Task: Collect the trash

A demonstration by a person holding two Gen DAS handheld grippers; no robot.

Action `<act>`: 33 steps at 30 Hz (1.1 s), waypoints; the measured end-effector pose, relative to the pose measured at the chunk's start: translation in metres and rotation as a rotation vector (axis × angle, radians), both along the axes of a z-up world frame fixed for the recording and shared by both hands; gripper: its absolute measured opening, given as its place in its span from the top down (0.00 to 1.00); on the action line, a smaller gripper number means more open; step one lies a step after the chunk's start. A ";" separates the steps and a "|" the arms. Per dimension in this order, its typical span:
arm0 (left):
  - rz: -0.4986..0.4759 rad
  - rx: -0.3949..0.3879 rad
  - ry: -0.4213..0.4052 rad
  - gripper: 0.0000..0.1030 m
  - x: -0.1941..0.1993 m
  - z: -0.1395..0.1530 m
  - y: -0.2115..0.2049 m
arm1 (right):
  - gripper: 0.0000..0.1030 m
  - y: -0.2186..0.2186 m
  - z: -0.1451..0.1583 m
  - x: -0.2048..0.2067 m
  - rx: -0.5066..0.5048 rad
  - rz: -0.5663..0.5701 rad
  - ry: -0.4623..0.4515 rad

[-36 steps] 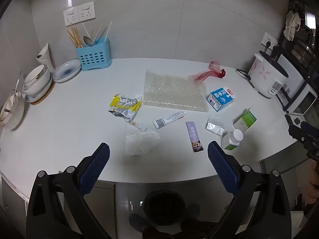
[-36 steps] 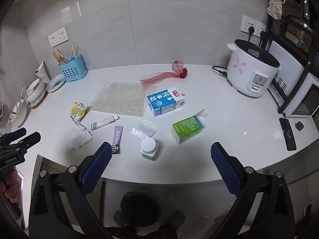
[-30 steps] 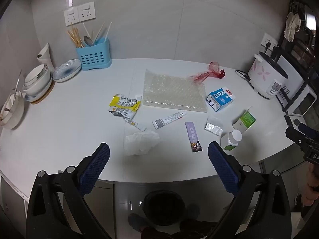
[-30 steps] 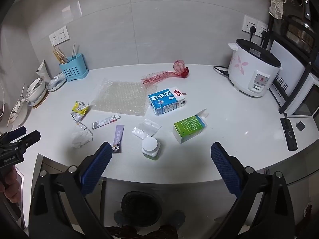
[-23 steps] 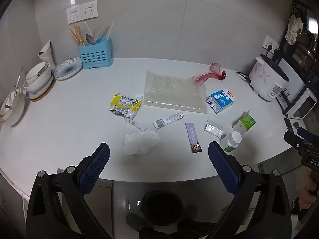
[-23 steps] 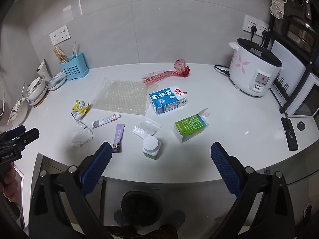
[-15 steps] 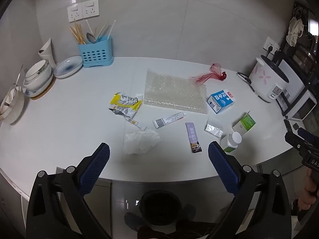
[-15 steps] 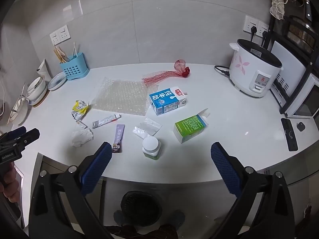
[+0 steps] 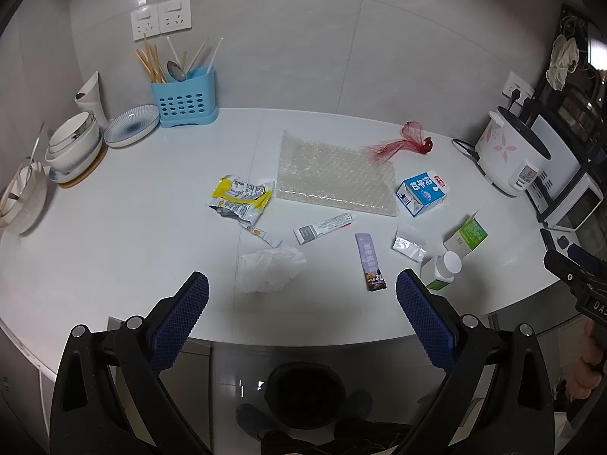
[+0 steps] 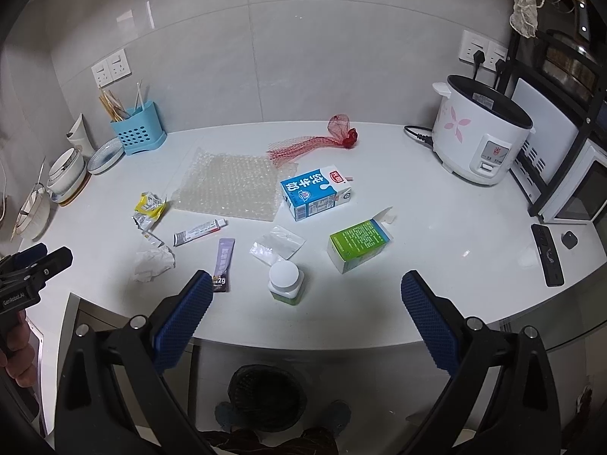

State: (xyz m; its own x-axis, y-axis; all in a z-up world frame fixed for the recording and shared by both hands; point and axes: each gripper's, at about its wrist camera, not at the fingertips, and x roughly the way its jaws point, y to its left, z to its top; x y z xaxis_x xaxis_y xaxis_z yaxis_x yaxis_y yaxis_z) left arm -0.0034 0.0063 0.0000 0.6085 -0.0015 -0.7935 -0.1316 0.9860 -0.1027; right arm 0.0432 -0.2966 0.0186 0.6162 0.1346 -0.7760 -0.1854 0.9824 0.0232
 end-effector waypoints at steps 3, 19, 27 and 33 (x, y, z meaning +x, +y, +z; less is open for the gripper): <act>0.003 -0.001 0.000 0.06 0.000 0.001 -0.001 | 0.07 -0.001 0.000 0.000 0.000 -0.004 0.001; 0.011 0.013 -0.001 0.06 0.008 0.002 -0.001 | 0.07 -0.003 -0.002 0.008 -0.006 -0.003 -0.003; 0.011 0.031 0.008 0.06 0.016 -0.001 -0.003 | 0.07 0.001 -0.004 0.017 -0.009 -0.002 0.003; 0.014 0.032 0.010 0.06 0.018 -0.001 -0.003 | 0.07 0.001 -0.007 0.022 -0.003 0.000 0.002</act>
State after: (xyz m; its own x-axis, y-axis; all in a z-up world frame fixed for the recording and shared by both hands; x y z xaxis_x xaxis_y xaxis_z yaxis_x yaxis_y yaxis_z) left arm 0.0144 0.0032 -0.0012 0.6002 0.0320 -0.7992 -0.1461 0.9868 -0.0701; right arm 0.0649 -0.2954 0.0115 0.6148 0.1321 -0.7775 -0.1850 0.9825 0.0207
